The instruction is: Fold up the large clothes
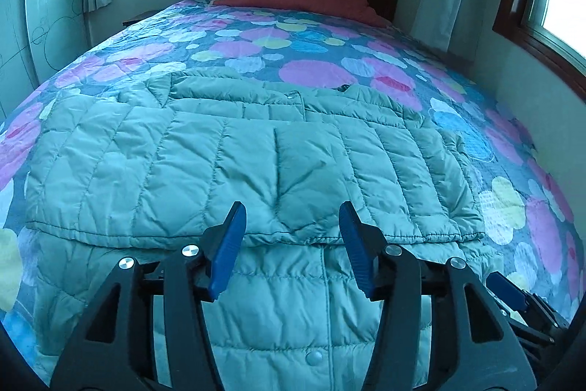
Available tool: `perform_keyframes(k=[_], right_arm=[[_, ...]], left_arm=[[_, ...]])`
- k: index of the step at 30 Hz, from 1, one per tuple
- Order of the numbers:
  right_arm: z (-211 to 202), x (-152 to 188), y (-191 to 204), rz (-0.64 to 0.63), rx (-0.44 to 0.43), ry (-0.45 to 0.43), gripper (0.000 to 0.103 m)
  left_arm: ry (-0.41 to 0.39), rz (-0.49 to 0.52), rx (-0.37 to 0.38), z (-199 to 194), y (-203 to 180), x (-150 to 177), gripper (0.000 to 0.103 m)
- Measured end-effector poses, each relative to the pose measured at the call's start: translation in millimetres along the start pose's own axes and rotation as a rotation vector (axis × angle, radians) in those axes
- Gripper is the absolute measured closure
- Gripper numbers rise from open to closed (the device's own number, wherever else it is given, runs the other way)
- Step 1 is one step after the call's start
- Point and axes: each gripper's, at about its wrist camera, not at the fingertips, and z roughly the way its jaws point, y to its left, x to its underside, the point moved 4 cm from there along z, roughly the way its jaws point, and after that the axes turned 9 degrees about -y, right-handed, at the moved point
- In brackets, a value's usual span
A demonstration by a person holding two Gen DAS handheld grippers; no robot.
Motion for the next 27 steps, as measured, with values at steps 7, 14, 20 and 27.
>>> perform_keyframes(k=[7, 14, 20, 27], right_arm=[[-2.0, -14.6, 30.3, -0.024, -0.040, -0.009, 0.039], [33.8, -38.9, 84.3, -0.052, -0.101, 0.002, 0.039], [92.0, -41.0, 117.7, -0.060, -0.124, 0.093, 0.040], [93.9, -44.9, 121.7, -0.087, -0.182, 0.094, 0.096]], left_arm=[[-0.026, -0.066, -0.081, -19.9, 58.5, -10.7, 0.050], [-0.023, -0.117, -0.178, -16.7, 116.1, -16.7, 0.050], [-0.020, -0.137, -0.216, -14.1, 145.4, -17.8, 0.050], [-0.027, -0.127, -0.209, -13.8, 155.6, -23.7, 0.050]])
